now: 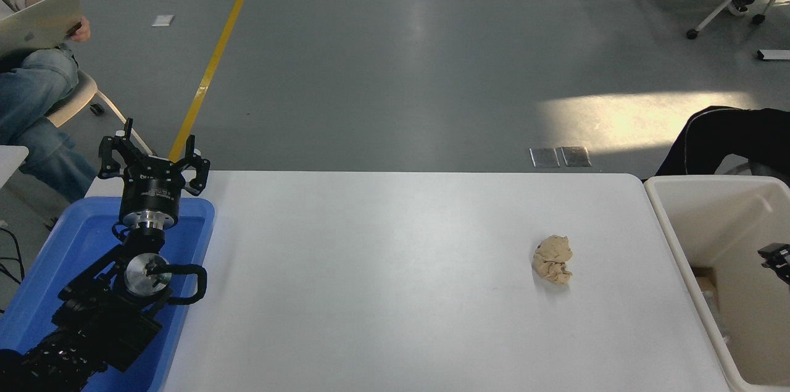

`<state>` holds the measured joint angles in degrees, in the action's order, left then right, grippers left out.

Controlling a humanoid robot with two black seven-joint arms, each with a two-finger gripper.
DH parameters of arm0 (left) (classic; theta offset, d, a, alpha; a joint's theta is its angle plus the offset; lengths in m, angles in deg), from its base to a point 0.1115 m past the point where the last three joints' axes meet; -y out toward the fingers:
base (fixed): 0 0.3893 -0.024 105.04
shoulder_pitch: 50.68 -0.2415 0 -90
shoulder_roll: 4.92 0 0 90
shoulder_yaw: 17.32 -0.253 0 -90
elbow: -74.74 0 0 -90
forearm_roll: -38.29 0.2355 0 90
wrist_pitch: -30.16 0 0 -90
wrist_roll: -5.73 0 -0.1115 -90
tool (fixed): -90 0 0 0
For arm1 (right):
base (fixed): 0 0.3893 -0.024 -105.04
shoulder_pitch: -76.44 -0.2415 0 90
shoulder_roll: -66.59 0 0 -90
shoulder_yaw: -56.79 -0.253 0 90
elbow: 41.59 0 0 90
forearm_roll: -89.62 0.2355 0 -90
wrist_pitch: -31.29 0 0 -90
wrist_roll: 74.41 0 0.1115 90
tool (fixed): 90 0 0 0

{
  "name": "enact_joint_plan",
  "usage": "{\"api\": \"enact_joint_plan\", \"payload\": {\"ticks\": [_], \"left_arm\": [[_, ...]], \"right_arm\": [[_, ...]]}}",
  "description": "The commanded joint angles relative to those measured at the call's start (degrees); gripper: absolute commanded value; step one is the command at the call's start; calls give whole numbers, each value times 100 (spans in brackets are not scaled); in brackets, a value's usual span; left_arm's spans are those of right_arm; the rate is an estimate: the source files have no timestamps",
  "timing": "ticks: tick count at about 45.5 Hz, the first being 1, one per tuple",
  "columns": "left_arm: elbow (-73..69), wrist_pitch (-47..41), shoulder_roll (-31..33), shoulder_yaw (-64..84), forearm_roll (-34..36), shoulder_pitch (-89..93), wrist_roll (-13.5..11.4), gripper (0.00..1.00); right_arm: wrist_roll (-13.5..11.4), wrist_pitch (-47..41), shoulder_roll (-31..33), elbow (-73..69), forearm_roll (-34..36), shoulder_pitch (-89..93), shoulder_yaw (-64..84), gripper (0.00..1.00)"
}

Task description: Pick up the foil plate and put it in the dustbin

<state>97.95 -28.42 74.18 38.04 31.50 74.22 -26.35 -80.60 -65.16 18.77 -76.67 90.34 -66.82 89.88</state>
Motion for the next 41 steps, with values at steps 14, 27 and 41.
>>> {"api": "enact_joint_plan", "payload": {"ticks": [14, 27, 41], "left_arm": [[0, 5, 0, 0, 11, -9, 9, 99], [0, 5, 0, 0, 2, -9, 9, 99], [0, -4, 0, 0, -6, -9, 0, 99]], "right_arm": [[13, 3, -25, -3883, -1197, -4200, 2517, 91], [13, -76, -1212, -5430, -617, -6319, 3370, 91], [13, -822, -1871, -6143, -485, -7585, 3520, 92]]}}
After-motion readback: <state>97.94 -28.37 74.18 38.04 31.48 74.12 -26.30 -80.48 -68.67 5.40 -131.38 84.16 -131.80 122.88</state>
